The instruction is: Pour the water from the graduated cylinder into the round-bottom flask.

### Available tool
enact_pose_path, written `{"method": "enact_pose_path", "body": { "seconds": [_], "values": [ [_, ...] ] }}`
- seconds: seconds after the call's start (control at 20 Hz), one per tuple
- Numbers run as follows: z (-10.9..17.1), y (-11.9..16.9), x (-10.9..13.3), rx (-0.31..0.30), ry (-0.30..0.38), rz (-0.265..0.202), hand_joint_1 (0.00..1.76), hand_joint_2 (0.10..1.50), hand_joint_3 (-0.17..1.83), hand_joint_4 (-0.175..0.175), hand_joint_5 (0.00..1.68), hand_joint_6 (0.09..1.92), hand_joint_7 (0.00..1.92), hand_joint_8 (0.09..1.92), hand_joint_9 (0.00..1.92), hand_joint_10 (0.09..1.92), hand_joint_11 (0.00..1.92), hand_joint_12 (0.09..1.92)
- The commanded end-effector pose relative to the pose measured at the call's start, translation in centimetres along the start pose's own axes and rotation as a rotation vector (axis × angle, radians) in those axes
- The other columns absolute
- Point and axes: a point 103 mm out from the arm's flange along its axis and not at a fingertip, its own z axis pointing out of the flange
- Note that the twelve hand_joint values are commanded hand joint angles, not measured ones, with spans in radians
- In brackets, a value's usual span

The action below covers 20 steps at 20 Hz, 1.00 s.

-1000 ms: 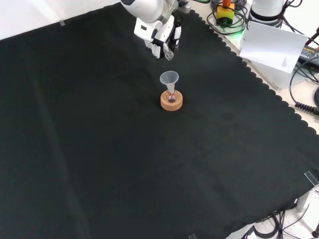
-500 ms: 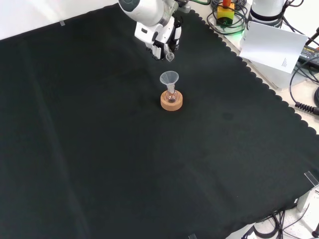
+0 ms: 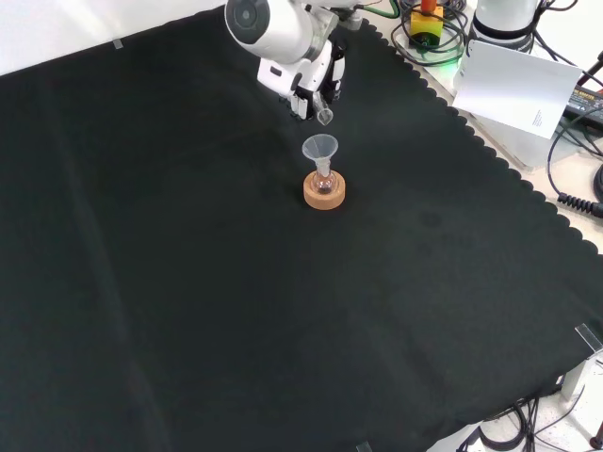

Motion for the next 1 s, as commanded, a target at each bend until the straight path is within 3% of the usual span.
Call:
{"method": "enact_pose_path", "body": {
  "seconds": [0.05,0.4,0.75,1.0],
  "values": [
    [-0.09,0.3,-0.16,0.061,-0.032,0.028,1.39,1.08,0.0,-0.175,1.0,0.95,0.91,1.06,1.16,0.79,1.07,0.88],
    [-0.31,0.55,-0.24,0.091,-0.034,0.026,1.39,1.08,0.0,-0.175,1.0,0.95,0.91,1.06,1.16,0.79,1.07,0.88],
    [-0.65,0.59,-0.48,0.124,-0.048,0.06,1.39,1.08,0.0,-0.175,0.99,0.96,0.91,1.06,1.16,0.8,1.06,0.88],
    [-0.81,0.51,-0.84,0.129,-0.029,0.04,1.39,1.08,0.0,-0.175,0.99,0.96,0.91,1.07,1.16,0.8,1.06,0.88]
  ]
}}
